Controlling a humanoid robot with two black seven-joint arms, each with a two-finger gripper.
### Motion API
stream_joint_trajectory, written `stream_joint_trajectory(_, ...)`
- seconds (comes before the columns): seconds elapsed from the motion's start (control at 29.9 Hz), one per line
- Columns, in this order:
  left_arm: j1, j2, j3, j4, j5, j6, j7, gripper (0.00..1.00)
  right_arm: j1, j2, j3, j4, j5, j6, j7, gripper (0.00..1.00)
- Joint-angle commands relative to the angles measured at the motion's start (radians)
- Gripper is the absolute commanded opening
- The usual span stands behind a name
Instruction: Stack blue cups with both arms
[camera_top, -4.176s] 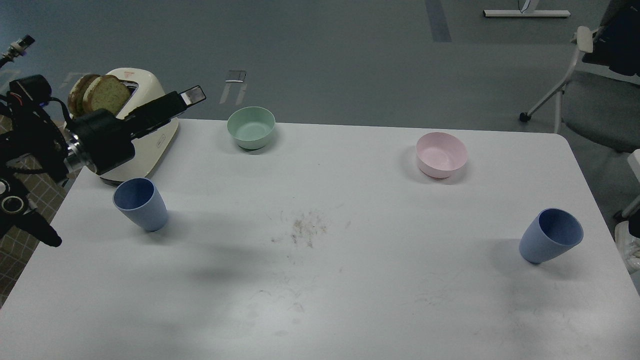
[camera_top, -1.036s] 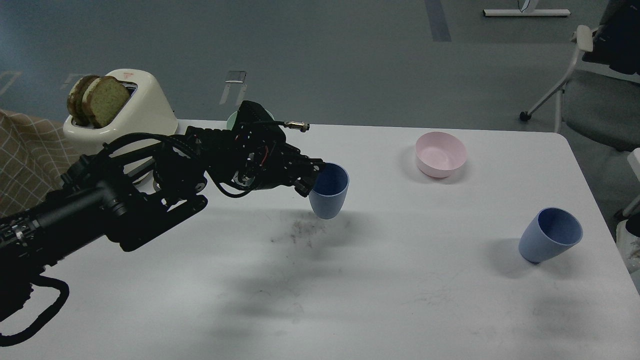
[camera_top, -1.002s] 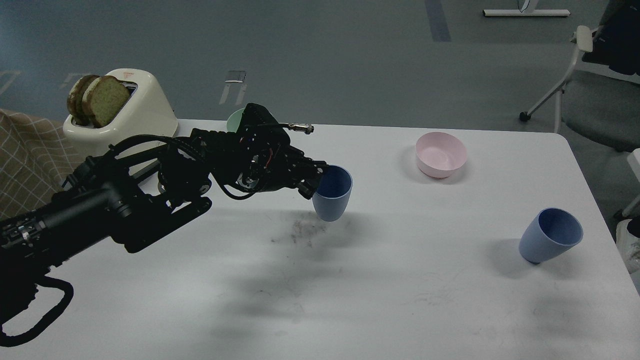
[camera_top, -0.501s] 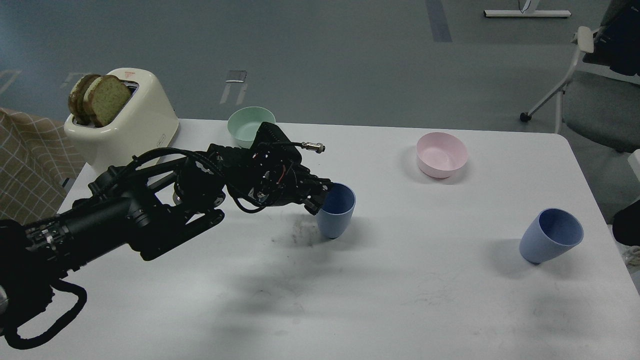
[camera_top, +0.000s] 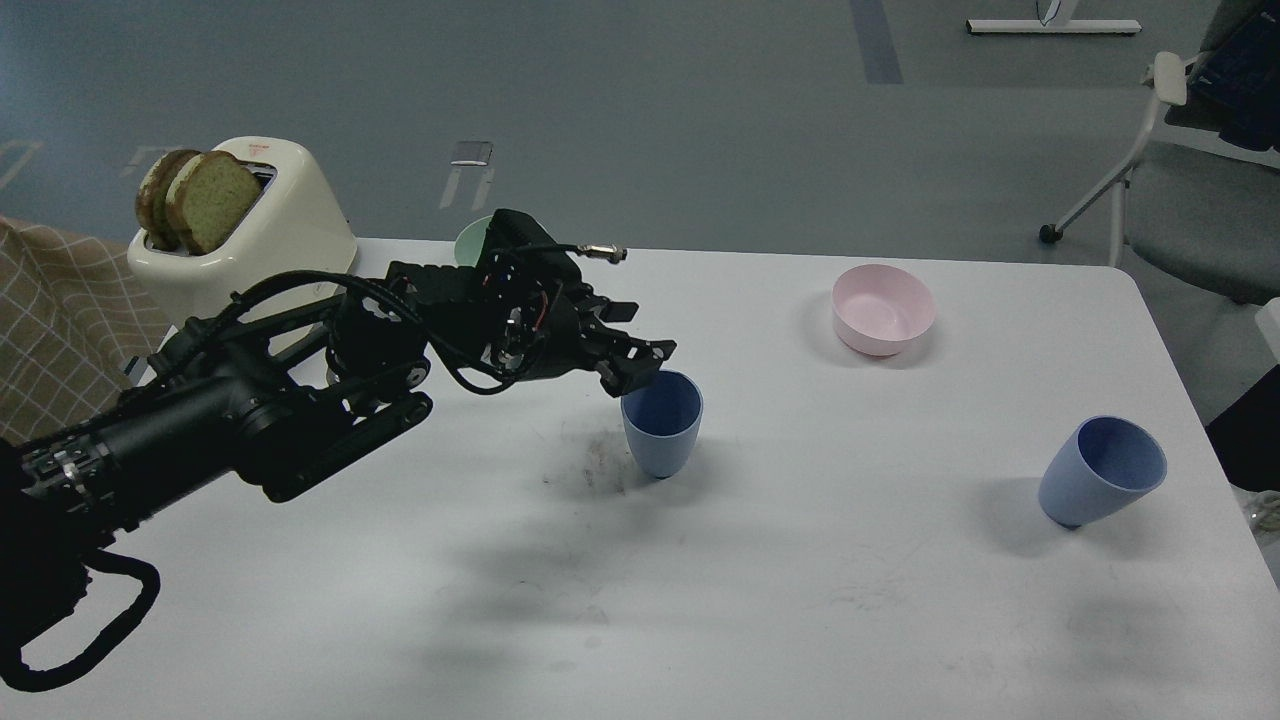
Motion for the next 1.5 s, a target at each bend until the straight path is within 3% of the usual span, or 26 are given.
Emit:
stream_joint_trajectory(0.0,0.021,0.016,-0.142,-0.001,-0.271,0.058,-0.003,0.87,-0.093,-0.023,-0.026,0.115,-0.016,0.0,0.0,1.0)
stream_joint_trajectory(0.13,0.052,0.041,-0.262,-0.003,-0.536,0.078,-0.011,0.9,-0.171,-0.059,-0.052,0.225,-0.061,0.0,0.0,1.0)
stream_joint_trajectory(0.27,0.083,0.045,-0.422,-0.006,-0.87,0.095,-0.065,0.93,-0.234,-0.082,-0.053,0.329,-0.284,0.0,0.0,1.0)
stream_joint_trajectory(0.63,0.181,0.034,-0.681,0.016,-1.239,0.107,-0.066,0.96,-0.28,-0.145,-0.055,0.522,-0.804,0.0,0.0,1.0)
stream_joint_trajectory(0.97,0.258,0.03,-0.715,0.031,-1.584,0.143,-0.068,0.96,-0.38,-0.312,-0.073,0.653,-1.088,0.0,0.0,1.0)
stream_joint_trajectory(1.47,0.279,-0.005,-0.715,0.034,-1.655,0.141,-0.058,0.96,-0.519,-0.3,-0.156,0.776,-1.412,0.0,0.0,0.99)
